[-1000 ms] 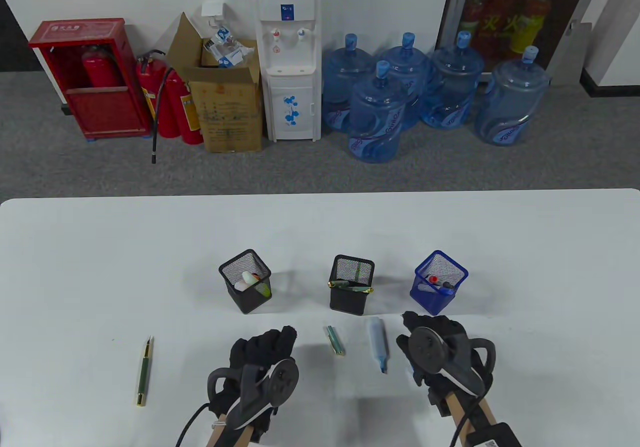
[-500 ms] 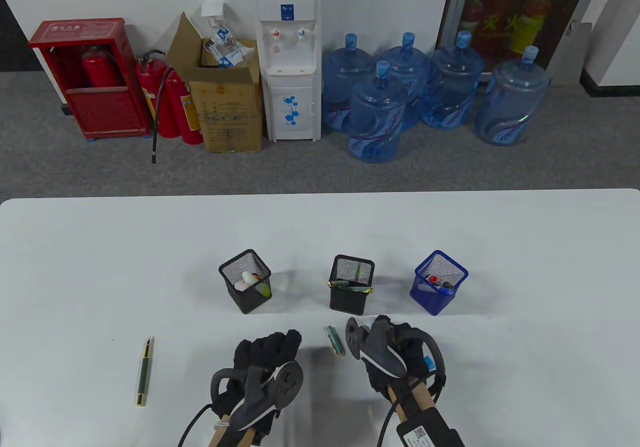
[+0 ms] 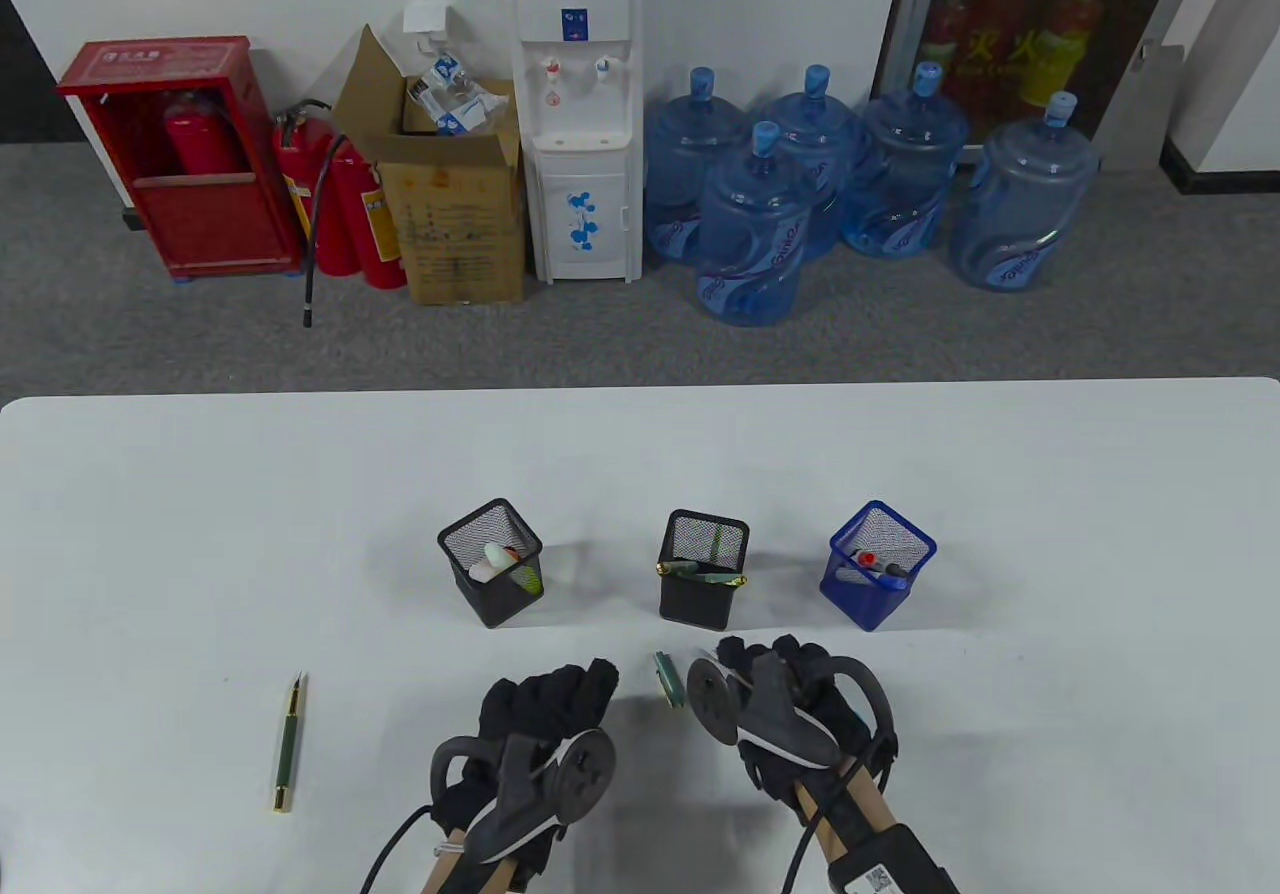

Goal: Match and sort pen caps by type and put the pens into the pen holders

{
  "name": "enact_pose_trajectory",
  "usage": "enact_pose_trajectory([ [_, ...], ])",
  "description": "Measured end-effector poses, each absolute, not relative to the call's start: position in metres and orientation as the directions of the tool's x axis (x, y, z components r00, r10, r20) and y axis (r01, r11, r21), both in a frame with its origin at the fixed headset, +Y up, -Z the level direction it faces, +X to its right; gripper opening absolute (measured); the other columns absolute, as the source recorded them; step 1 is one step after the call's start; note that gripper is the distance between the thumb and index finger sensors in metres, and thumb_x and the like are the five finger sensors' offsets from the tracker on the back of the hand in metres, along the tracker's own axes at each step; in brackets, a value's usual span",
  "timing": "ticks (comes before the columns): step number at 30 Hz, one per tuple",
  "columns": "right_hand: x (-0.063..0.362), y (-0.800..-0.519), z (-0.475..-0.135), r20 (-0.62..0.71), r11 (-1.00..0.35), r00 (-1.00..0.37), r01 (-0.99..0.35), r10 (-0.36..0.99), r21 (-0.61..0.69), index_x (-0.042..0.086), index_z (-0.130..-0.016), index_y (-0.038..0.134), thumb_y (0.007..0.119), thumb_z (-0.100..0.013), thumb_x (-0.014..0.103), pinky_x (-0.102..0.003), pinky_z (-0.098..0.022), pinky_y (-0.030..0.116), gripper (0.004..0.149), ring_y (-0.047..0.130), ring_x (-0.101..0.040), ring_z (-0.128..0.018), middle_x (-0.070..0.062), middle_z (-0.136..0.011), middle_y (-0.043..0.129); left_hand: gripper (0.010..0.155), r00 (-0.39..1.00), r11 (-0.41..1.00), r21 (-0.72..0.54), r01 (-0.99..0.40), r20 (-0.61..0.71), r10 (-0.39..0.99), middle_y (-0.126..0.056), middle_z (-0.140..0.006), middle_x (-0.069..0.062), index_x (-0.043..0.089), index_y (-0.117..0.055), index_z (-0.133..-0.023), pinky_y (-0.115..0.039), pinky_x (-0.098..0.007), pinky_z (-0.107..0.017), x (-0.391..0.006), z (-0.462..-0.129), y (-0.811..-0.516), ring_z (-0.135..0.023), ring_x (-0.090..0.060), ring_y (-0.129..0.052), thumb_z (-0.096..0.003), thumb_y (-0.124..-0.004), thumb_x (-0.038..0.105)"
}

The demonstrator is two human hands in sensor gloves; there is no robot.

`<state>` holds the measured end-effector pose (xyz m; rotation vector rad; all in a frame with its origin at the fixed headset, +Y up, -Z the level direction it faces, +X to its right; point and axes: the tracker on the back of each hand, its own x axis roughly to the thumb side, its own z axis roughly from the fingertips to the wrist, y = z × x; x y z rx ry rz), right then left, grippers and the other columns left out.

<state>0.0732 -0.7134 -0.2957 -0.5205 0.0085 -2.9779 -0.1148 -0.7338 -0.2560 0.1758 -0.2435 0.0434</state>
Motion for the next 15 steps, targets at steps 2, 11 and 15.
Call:
enact_pose_trajectory([
  [2,0.063,-0.708,-0.287,0.398,-0.995,-0.912,0.081,-0.097,-0.057,0.027,-0.096,0.075,0.077,-0.039,0.04,-0.052,-0.067,0.078,0.058,0.095,-0.022,-0.081,0.008,-0.09,0.096,0.072,0.967,0.982,0.174,-0.071,0.252,0.025,-0.074,-0.107,0.003,0.037,-0.051,-0.107,-0.067,-0.059,-0.073,-0.113,-0.255,-0.733,-0.093,-0.025,-0.09,-0.0397,-0.076,0.044],
  [11,0.035,-0.706,-0.267,0.507,-0.98,-0.857,-0.015,-0.091,-0.201,0.028,-0.09,0.08,0.078,-0.036,0.038,-0.052,-0.068,0.078,0.055,0.097,-0.016,-0.079,0.013,-0.083,0.099,0.06,0.96,0.971,0.185,-0.152,0.261,0.1,-0.094,-0.088,0.006,0.031,-0.072,-0.097,-0.073,-0.057,-0.069,-0.113,-0.253,-0.731,-0.071,-0.02,-0.104,-0.0385,-0.078,0.043],
  [15,0.045,-0.708,-0.269,0.494,-0.976,-0.869,-0.068,-0.043,-0.206,0.03,-0.091,0.078,0.079,-0.035,0.044,-0.051,-0.069,0.077,0.058,0.093,-0.017,-0.086,0.013,-0.084,0.098,0.052,0.962,0.972,0.186,-0.144,0.258,0.093,-0.096,-0.083,0.007,0.038,-0.079,-0.09,-0.073,-0.057,-0.069,-0.115,-0.255,-0.731,-0.066,-0.018,-0.104,-0.0379,-0.078,0.042],
])
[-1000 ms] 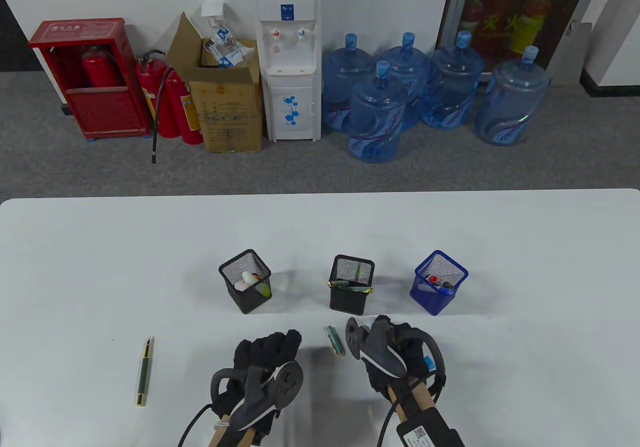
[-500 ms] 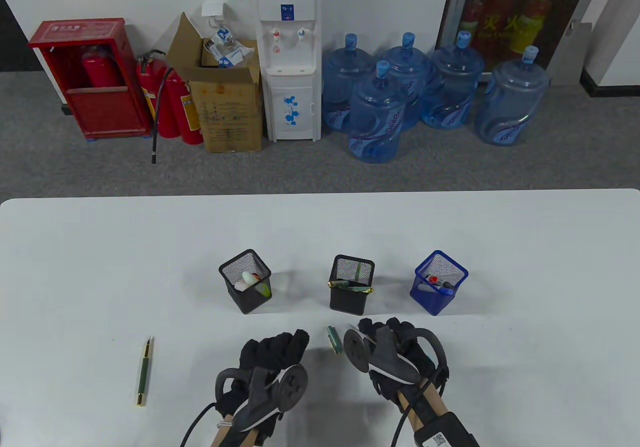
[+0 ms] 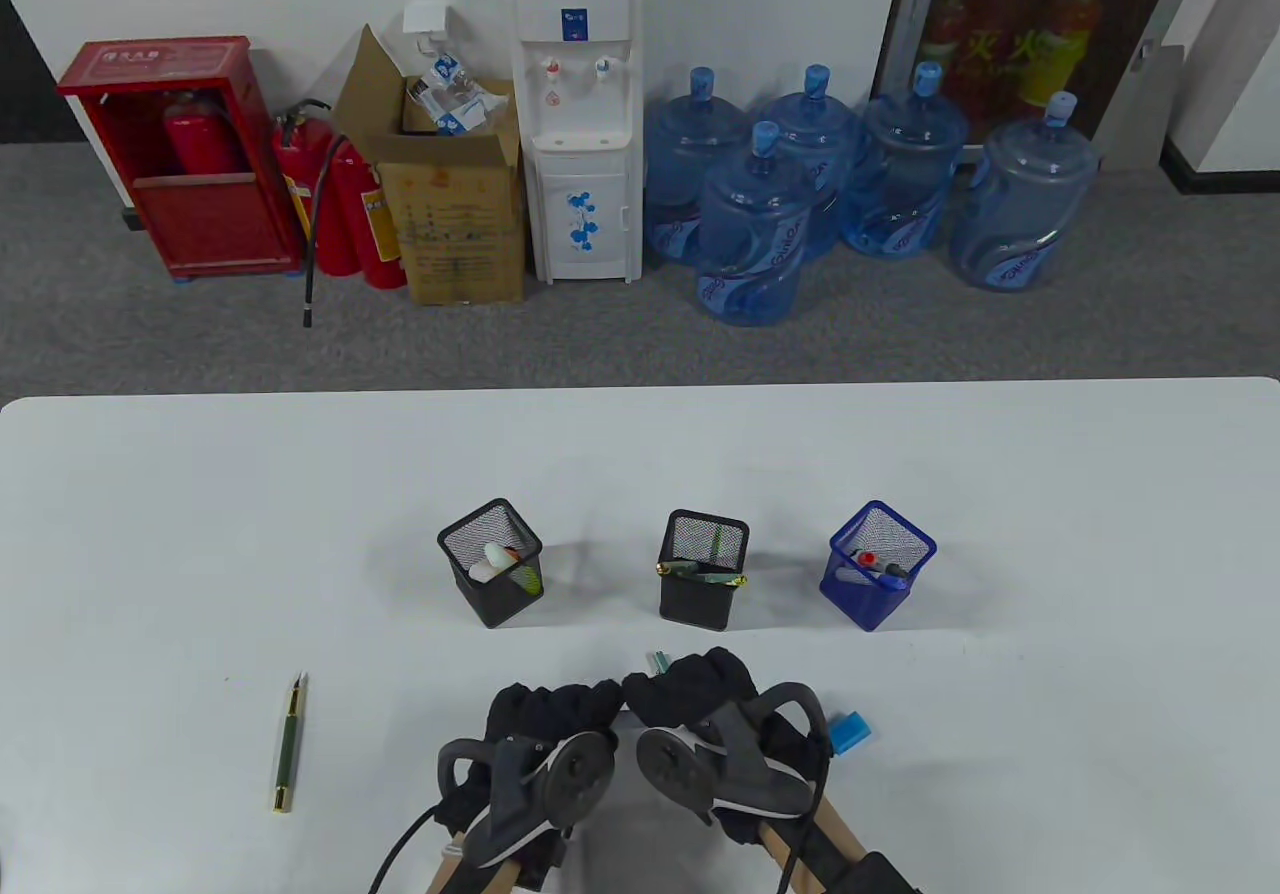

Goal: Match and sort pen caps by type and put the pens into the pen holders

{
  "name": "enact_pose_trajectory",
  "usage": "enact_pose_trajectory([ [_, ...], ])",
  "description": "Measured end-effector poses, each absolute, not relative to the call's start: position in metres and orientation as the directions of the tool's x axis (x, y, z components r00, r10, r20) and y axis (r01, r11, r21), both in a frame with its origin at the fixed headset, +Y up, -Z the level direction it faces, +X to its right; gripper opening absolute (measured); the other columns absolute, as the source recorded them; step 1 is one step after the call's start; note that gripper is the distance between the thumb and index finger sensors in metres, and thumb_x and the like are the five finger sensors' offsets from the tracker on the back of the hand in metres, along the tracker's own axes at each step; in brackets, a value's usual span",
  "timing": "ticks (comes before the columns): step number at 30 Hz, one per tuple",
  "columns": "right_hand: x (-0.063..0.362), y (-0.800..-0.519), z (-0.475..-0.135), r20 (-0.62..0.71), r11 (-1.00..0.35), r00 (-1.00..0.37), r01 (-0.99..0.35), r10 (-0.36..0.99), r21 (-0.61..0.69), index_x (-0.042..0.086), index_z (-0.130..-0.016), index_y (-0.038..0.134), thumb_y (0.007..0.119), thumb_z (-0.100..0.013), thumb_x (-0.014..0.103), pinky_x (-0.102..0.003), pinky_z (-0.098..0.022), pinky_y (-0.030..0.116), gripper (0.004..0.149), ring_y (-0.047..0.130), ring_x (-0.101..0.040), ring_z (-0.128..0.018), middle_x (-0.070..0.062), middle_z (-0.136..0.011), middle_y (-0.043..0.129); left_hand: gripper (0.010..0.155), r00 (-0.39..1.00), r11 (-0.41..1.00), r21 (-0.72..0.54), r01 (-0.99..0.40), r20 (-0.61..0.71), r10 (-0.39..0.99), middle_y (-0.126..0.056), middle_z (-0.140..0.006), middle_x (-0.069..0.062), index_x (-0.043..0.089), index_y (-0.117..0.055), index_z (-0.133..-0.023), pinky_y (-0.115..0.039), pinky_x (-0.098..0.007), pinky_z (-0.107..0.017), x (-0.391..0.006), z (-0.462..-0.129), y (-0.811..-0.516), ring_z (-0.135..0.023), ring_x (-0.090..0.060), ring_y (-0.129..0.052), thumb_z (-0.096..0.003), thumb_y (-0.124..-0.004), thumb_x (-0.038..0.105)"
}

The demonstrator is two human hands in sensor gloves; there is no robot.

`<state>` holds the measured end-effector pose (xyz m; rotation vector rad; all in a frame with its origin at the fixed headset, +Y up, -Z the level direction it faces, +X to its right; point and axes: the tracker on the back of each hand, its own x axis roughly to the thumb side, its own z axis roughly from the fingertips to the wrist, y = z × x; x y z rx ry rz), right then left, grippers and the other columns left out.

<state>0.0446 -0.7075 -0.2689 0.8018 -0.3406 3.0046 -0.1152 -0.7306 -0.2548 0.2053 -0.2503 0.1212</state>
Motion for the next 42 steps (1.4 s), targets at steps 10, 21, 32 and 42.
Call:
enact_pose_trajectory([
  [10,0.16,-0.708,-0.291,0.244,-0.984,-0.969,-0.072,0.031,-0.163,0.036,-0.09,0.079,0.079,-0.038,0.037,-0.05,-0.07,0.076,0.052,0.092,-0.018,-0.088,0.014,-0.088,0.096,0.052,0.973,0.974,0.184,-0.132,0.212,0.092,-0.094,-0.084,0.006,0.037,-0.077,-0.091,-0.071,-0.058,-0.069,-0.13,-0.261,-0.733,-0.066,-0.02,-0.103,-0.0394,-0.076,0.041],
  [21,0.198,-0.743,-0.285,0.275,-0.999,-0.961,0.014,-0.001,0.047,0.037,-0.099,0.068,0.086,-0.032,0.043,-0.055,-0.075,0.067,0.07,0.078,-0.025,-0.1,0.013,-0.102,0.085,0.052,0.979,0.98,0.173,-0.103,0.193,0.069,-0.094,-0.084,0.007,0.038,-0.077,-0.091,-0.071,-0.058,-0.069,-0.131,-0.264,-0.736,-0.066,-0.02,-0.103,-0.0395,-0.076,0.041],
  [32,0.172,-0.757,-0.283,0.315,-0.95,-0.897,0.305,-0.311,-0.07,0.04,-0.091,0.076,0.09,-0.029,0.041,-0.05,-0.069,0.079,0.064,0.091,-0.016,-0.088,0.018,-0.087,0.094,0.052,0.979,0.982,0.16,-0.097,0.192,0.066,-0.095,-0.084,0.007,0.038,-0.078,-0.091,-0.071,-0.058,-0.069,-0.13,-0.265,-0.738,-0.066,-0.019,-0.103,-0.0394,-0.076,0.041],
  [42,0.167,-0.722,-0.284,0.264,-0.987,-0.96,-0.122,0.091,-0.104,0.032,-0.099,0.069,0.081,-0.037,0.035,-0.048,-0.065,0.084,0.063,0.096,-0.022,-0.076,-0.004,-0.095,0.081,0.051,0.977,0.979,0.163,-0.125,0.193,0.092,-0.098,-0.082,0.008,0.039,-0.081,-0.089,-0.073,-0.057,-0.069,-0.125,-0.264,-0.735,-0.066,-0.018,-0.106,-0.0382,-0.079,0.043],
])
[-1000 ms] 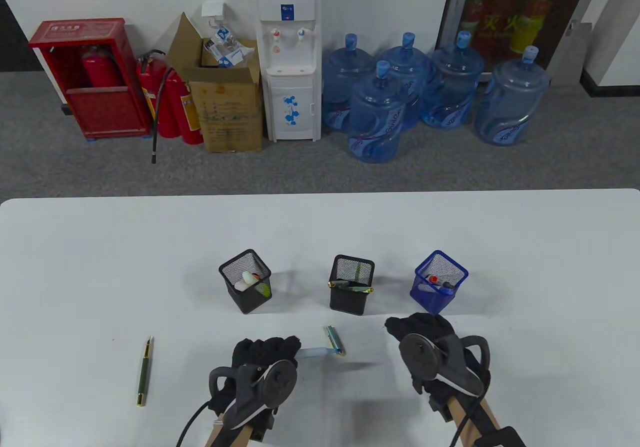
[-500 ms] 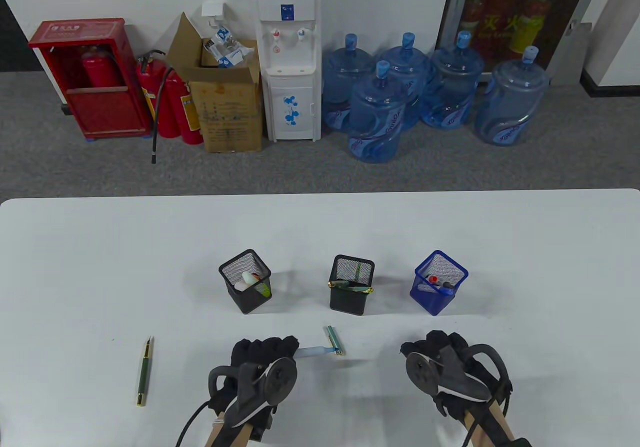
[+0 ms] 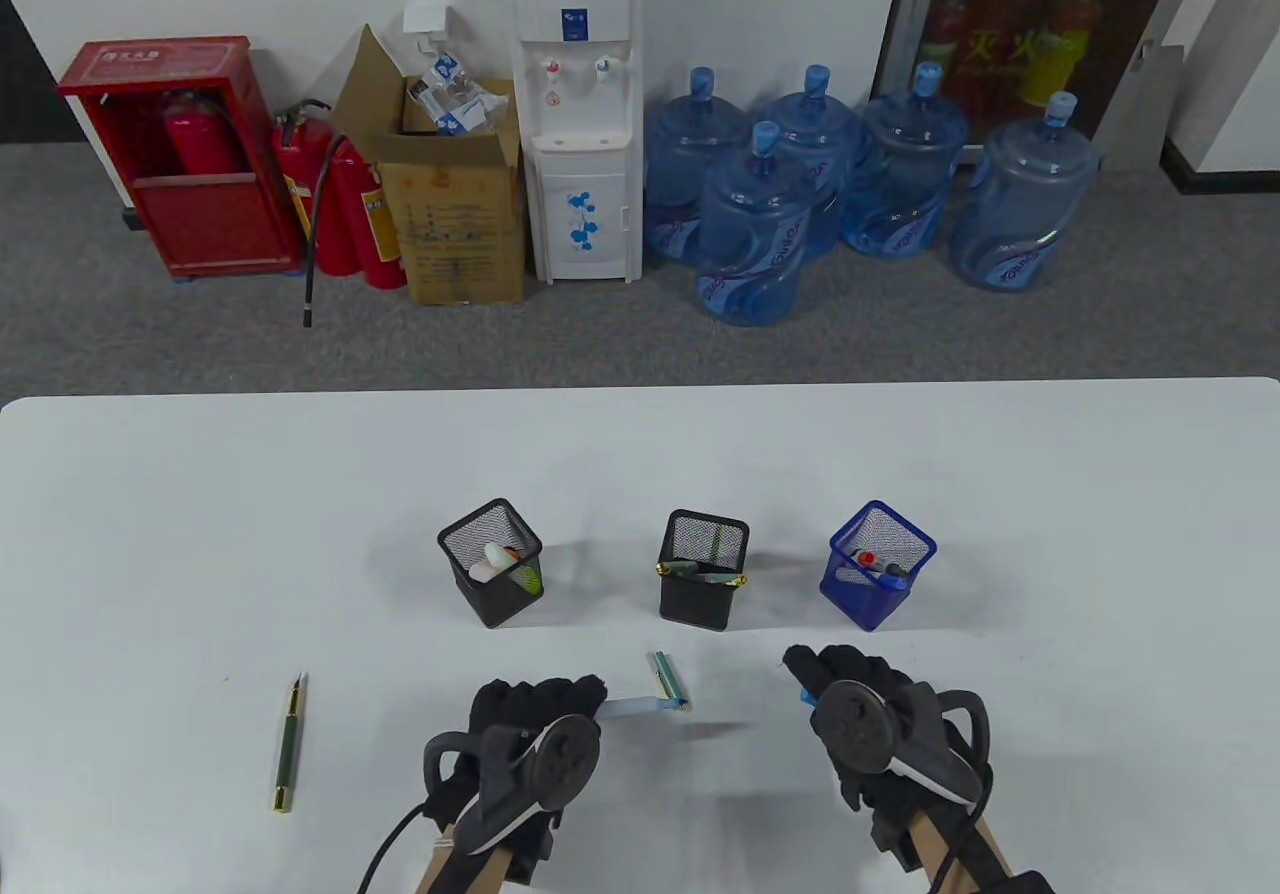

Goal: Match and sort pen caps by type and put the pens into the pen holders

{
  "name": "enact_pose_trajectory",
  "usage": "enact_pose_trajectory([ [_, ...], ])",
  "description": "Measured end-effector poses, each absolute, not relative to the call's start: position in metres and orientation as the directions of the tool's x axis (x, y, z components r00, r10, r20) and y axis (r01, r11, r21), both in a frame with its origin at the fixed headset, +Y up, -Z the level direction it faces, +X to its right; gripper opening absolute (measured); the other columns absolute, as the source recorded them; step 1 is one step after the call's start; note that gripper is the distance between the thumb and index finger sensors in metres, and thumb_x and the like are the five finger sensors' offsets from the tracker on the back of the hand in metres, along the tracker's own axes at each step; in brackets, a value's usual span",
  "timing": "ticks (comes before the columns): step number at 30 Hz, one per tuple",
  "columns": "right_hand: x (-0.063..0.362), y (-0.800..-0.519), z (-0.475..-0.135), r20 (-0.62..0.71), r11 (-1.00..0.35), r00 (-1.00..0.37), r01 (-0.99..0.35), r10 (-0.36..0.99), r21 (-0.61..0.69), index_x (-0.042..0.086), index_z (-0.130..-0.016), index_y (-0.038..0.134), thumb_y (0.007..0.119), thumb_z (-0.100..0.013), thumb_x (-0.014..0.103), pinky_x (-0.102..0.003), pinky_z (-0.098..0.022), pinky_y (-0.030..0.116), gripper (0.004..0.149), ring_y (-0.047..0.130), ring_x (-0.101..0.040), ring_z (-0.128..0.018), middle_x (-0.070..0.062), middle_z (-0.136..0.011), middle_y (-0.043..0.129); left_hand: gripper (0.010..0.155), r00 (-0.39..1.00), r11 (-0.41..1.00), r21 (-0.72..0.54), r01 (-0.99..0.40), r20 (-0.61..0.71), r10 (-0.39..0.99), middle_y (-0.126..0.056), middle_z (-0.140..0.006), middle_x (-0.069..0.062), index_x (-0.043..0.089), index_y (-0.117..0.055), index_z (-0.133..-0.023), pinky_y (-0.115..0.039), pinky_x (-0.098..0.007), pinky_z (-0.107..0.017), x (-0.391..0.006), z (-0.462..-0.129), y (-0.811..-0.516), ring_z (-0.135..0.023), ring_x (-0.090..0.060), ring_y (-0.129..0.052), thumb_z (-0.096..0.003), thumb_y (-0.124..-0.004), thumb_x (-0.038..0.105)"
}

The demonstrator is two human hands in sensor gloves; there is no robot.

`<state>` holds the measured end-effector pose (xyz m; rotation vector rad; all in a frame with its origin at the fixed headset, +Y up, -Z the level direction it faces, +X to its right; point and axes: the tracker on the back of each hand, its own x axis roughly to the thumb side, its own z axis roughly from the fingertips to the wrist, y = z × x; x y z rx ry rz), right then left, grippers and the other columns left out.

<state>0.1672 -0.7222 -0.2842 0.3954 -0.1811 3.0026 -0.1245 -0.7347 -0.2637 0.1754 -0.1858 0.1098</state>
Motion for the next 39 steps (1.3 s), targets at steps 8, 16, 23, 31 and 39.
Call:
enact_pose_trajectory([
  [8,0.129,-0.692,-0.28,0.305,-0.856,-0.868,-0.465,0.392,-0.225,0.028,-0.088,0.073,0.085,-0.035,0.045,-0.037,-0.054,0.095,0.057,0.105,-0.011,-0.063,0.001,-0.087,0.087,0.05,0.963,0.965,0.176,-0.194,0.221,0.153,-0.1,-0.081,0.008,0.039,-0.083,-0.088,-0.073,-0.057,-0.069,-0.122,-0.259,-0.733,-0.065,-0.018,-0.107,-0.0375,-0.081,0.043],
  [16,0.131,-0.712,-0.282,0.29,-0.69,-0.697,-0.709,0.656,-0.144,0.032,-0.087,0.077,0.084,-0.035,0.043,-0.037,-0.054,0.095,0.054,0.107,-0.009,-0.063,0.005,-0.084,0.092,0.05,0.942,0.949,0.152,-0.278,0.235,0.238,-0.101,-0.081,0.009,0.04,-0.083,-0.087,-0.073,-0.058,-0.07,-0.123,-0.259,-0.734,-0.066,-0.018,-0.107,-0.0373,-0.081,0.043],
  [23,0.126,-0.721,-0.28,0.323,-0.709,-0.697,-0.698,0.64,-0.104,0.032,-0.09,0.077,0.083,-0.036,0.039,-0.035,-0.056,0.095,0.054,0.107,-0.009,-0.067,0.005,-0.086,0.091,0.05,0.94,0.948,0.176,-0.267,0.264,0.216,-0.101,-0.081,0.009,0.04,-0.083,-0.087,-0.073,-0.058,-0.069,-0.117,-0.259,-0.734,-0.065,-0.018,-0.108,-0.0373,-0.081,0.042],
  [31,0.134,-0.733,-0.28,0.286,-0.67,-0.648,-0.742,0.706,-0.026,0.028,-0.092,0.075,0.08,-0.038,0.035,-0.035,-0.059,0.095,0.054,0.106,-0.01,-0.073,0.001,-0.09,0.089,0.05,0.933,0.937,0.177,-0.302,0.258,0.252,-0.102,-0.079,0.007,0.038,-0.083,-0.087,-0.074,-0.058,-0.068,-0.121,-0.259,-0.736,-0.063,-0.018,-0.109,-0.0378,-0.081,0.041],
  [39,0.132,-0.735,-0.277,0.318,-0.759,-0.728,-0.65,0.608,-0.038,0.023,-0.089,0.08,0.082,-0.038,0.035,-0.036,-0.051,0.097,0.052,0.111,-0.01,-0.06,-0.002,-0.079,0.098,0.051,0.911,0.928,0.13,-0.35,0.279,0.304,-0.099,-0.081,0.004,0.035,-0.081,-0.091,-0.071,-0.06,-0.07,-0.12,-0.258,-0.735,-0.063,-0.02,-0.105,-0.0397,-0.076,0.04],
])
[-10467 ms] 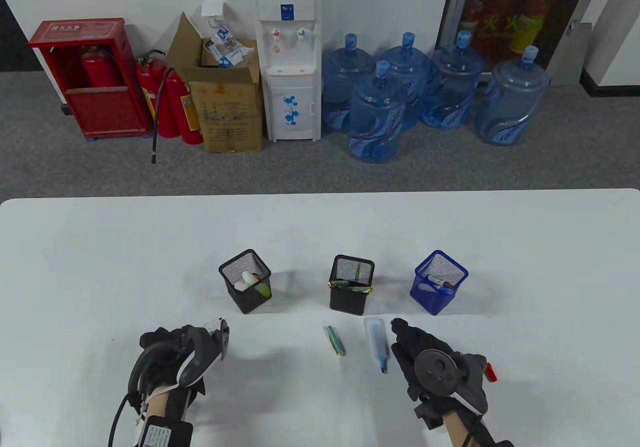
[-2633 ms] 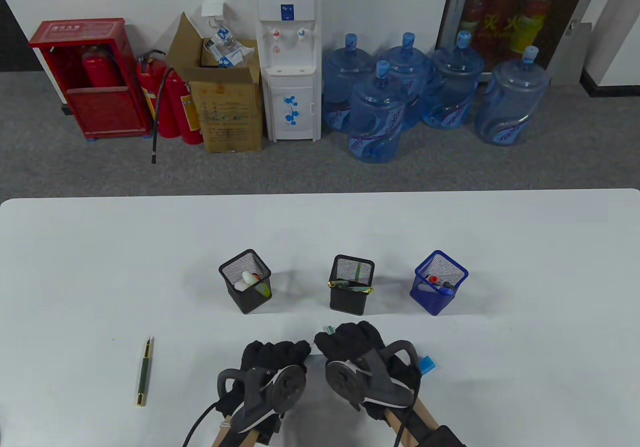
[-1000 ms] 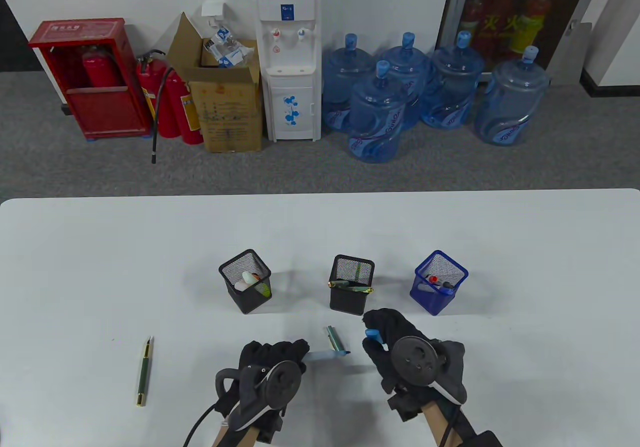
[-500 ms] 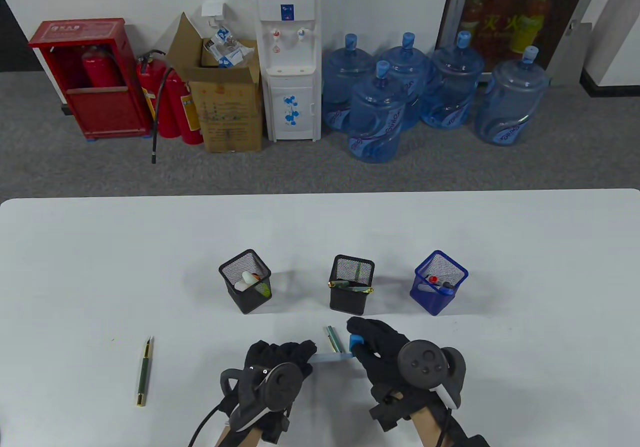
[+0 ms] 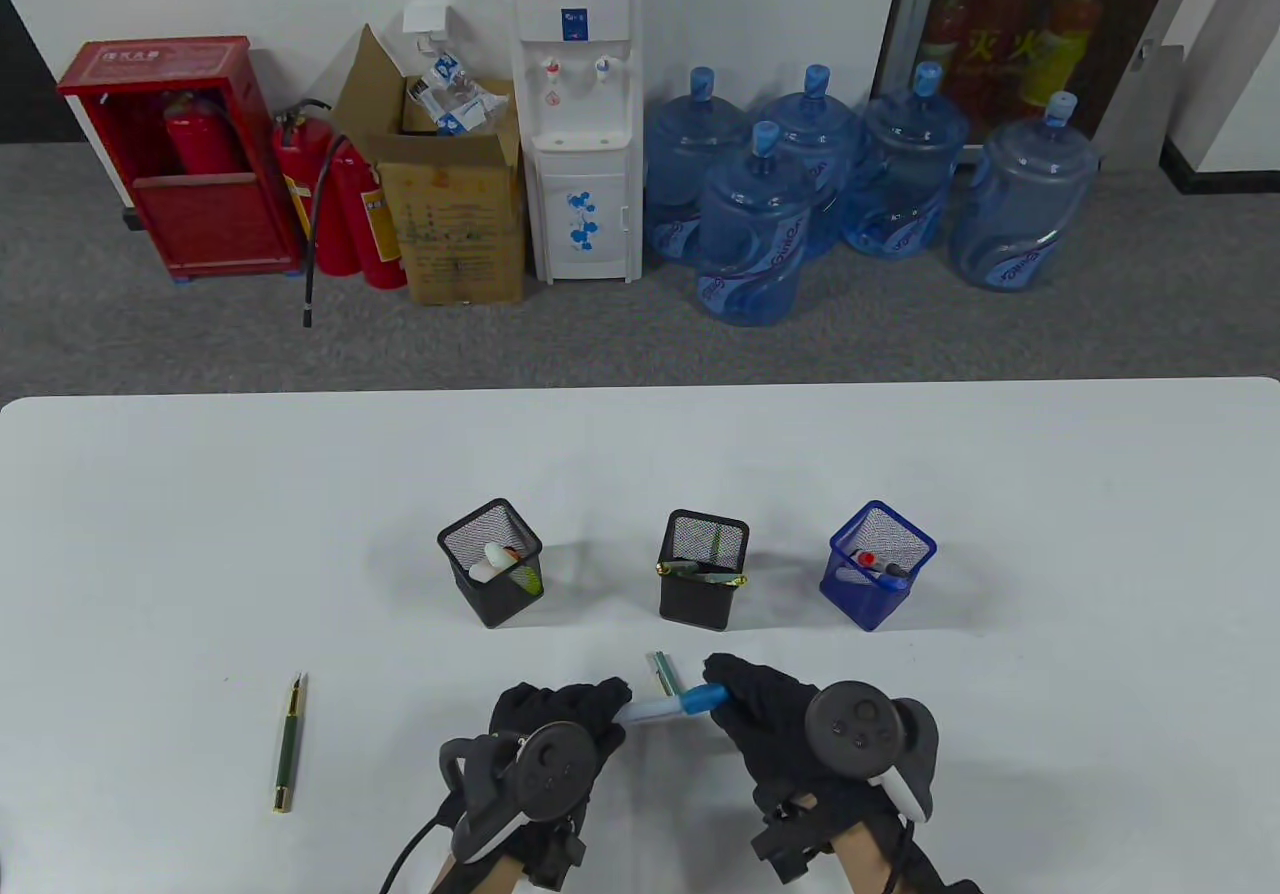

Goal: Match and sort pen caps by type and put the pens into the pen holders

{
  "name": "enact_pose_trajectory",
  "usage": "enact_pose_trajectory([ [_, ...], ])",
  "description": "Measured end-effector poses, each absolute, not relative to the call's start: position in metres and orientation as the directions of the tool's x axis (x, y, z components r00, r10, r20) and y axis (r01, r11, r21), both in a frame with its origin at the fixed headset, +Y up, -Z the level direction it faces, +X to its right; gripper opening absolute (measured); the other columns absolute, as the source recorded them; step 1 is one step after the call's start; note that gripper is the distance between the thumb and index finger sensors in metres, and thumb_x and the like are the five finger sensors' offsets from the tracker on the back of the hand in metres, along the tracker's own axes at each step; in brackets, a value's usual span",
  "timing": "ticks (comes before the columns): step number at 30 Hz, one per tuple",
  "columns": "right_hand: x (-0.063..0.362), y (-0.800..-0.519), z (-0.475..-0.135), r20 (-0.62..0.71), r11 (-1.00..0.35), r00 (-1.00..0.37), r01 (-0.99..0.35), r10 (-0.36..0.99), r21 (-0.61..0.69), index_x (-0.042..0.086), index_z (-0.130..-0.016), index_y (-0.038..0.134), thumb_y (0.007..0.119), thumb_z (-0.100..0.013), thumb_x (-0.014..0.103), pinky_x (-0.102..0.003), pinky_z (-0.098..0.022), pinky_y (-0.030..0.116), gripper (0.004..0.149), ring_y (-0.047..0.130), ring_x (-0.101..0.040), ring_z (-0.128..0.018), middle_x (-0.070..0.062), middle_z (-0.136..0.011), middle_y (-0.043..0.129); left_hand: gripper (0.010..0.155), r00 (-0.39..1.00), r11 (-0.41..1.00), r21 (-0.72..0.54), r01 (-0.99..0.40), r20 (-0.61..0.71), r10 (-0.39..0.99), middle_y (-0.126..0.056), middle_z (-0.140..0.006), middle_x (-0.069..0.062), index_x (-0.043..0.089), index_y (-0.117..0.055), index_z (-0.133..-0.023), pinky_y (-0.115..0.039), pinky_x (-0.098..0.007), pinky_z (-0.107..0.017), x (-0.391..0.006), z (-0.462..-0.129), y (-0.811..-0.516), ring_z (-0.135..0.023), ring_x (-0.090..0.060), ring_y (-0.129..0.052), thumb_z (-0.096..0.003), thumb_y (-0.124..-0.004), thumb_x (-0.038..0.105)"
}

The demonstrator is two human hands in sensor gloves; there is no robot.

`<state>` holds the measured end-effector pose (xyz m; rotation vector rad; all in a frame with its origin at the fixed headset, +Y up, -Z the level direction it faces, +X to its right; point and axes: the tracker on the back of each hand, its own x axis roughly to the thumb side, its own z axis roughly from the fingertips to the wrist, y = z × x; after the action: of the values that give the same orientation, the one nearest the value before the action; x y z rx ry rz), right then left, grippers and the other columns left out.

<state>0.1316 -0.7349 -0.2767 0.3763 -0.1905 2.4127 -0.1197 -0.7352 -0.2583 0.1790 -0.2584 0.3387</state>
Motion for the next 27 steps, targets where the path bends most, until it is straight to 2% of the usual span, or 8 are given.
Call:
enact_pose_trajectory([
  [5,0.124,-0.733,-0.271,0.382,-0.857,-0.819,-0.502,0.427,-0.118,0.018,-0.087,0.081,0.079,-0.039,0.034,-0.035,-0.044,0.099,0.051,0.112,-0.007,-0.046,-0.001,-0.067,0.102,0.053,0.915,0.941,0.126,-0.314,0.304,0.265,-0.096,-0.08,0.003,0.032,-0.077,-0.093,-0.07,-0.06,-0.07,-0.115,-0.256,-0.736,-0.061,-0.02,-0.103,-0.0409,-0.072,0.039],
  [13,0.122,-0.717,-0.265,0.414,-0.808,-0.777,-0.57,0.474,-0.146,0.016,-0.089,0.079,0.076,-0.04,0.03,-0.035,-0.043,0.098,0.052,0.11,-0.008,-0.044,-0.002,-0.067,0.101,0.052,0.858,0.889,0.107,-0.445,0.334,0.389,-0.098,-0.076,0.0,0.028,-0.078,-0.092,-0.073,-0.059,-0.069,-0.117,-0.254,-0.726,-0.053,-0.02,-0.104,-0.0407,-0.072,0.035],
  [19,0.119,-0.715,-0.264,0.435,-0.807,-0.77,-0.571,0.466,-0.147,0.015,-0.089,0.079,0.076,-0.039,0.029,-0.035,-0.042,0.098,0.052,0.11,-0.009,-0.042,-0.004,-0.066,0.101,0.052,0.86,0.892,0.13,-0.432,0.358,0.364,-0.1,-0.074,-0.004,0.026,-0.079,-0.091,-0.076,-0.058,-0.068,-0.118,-0.253,-0.724,-0.048,-0.021,-0.105,-0.04,-0.072,0.033],
  [24,0.118,-0.728,-0.268,0.421,-0.847,-0.798,-0.519,0.432,-0.115,0.016,-0.091,0.078,0.076,-0.04,0.031,-0.036,-0.045,0.097,0.053,0.11,-0.009,-0.047,-0.003,-0.068,0.101,0.052,0.878,0.911,0.134,-0.391,0.352,0.325,-0.098,-0.076,0.0,0.031,-0.078,-0.092,-0.072,-0.058,-0.071,-0.119,-0.256,-0.728,-0.052,-0.022,-0.103,-0.0407,-0.073,0.036],
  [27,0.12,-0.732,-0.269,0.403,-0.848,-0.803,-0.519,0.439,-0.11,0.019,-0.092,0.076,0.076,-0.041,0.034,-0.038,-0.049,0.095,0.053,0.11,-0.011,-0.053,-0.001,-0.073,0.099,0.055,0.869,0.888,0.168,-0.429,0.346,0.354,-0.098,-0.076,0.004,0.038,-0.075,-0.094,-0.072,-0.058,-0.071,-0.128,-0.257,-0.724,-0.054,-0.019,-0.103,-0.0398,-0.076,0.04],
])
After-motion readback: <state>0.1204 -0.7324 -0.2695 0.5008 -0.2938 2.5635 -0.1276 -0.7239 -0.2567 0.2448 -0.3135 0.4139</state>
